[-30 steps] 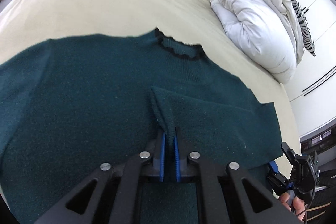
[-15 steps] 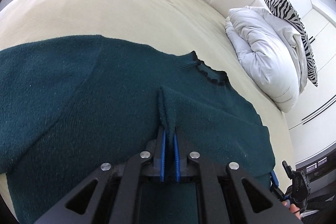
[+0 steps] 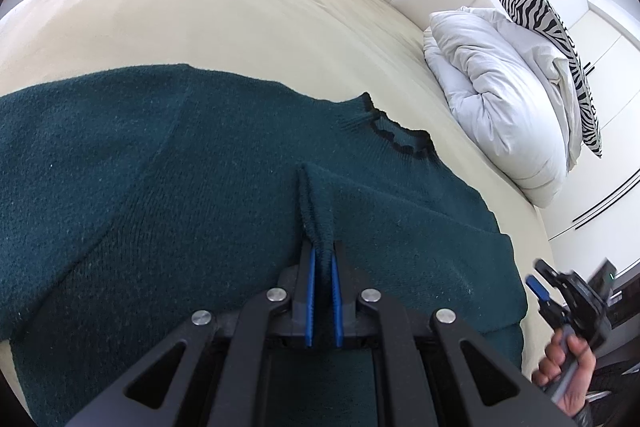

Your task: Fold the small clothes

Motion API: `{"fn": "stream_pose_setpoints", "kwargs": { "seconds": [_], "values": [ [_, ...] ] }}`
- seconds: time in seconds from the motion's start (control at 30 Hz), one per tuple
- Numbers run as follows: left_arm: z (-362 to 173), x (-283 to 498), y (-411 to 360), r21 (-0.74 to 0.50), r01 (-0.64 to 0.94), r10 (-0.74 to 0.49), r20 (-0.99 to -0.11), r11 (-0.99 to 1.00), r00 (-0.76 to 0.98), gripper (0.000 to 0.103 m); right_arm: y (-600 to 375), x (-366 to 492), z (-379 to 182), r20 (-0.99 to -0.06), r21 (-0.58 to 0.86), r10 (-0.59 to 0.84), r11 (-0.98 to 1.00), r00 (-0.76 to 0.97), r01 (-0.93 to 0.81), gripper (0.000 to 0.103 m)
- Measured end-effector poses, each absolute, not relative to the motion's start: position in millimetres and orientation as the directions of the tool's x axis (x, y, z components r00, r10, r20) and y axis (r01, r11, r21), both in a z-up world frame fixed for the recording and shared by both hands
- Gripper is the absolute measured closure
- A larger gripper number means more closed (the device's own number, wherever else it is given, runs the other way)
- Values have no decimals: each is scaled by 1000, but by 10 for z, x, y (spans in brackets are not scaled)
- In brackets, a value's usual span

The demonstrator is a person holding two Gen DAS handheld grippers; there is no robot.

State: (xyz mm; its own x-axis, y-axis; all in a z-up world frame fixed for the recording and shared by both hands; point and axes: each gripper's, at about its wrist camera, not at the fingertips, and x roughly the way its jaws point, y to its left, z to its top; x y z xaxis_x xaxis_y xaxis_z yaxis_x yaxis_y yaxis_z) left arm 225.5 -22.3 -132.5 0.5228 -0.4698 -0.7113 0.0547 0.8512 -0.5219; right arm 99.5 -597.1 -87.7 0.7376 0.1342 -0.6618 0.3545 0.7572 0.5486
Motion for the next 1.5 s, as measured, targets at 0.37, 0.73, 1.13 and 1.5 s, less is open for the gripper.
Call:
{"fn": "stream_pose_setpoints", "kwargs": {
  "seconds": [0.37,0.73,1.13,1.5],
  "values": [
    [-1295,2186,-214,-517,63,-462,-695,854,551,95,-5755,1644,-1122,-809,237,5,918,587,319,97],
    [-1393,2160,-177,-516,68,-460,-687,854,563,93,-5762,1563,-1140,-794,205,-32,926,607,317,94],
    [-1282,2147,-56,-571,65,-508,-666,819,547,68,-5513,962,-1041,-791,210,-3,938,612,276,92],
    [-854,843,1754,-689,-151,-366,-542,709,756,36,-4802,-91,187,-469,179,-118,958,875,225,17]
  ]
}}
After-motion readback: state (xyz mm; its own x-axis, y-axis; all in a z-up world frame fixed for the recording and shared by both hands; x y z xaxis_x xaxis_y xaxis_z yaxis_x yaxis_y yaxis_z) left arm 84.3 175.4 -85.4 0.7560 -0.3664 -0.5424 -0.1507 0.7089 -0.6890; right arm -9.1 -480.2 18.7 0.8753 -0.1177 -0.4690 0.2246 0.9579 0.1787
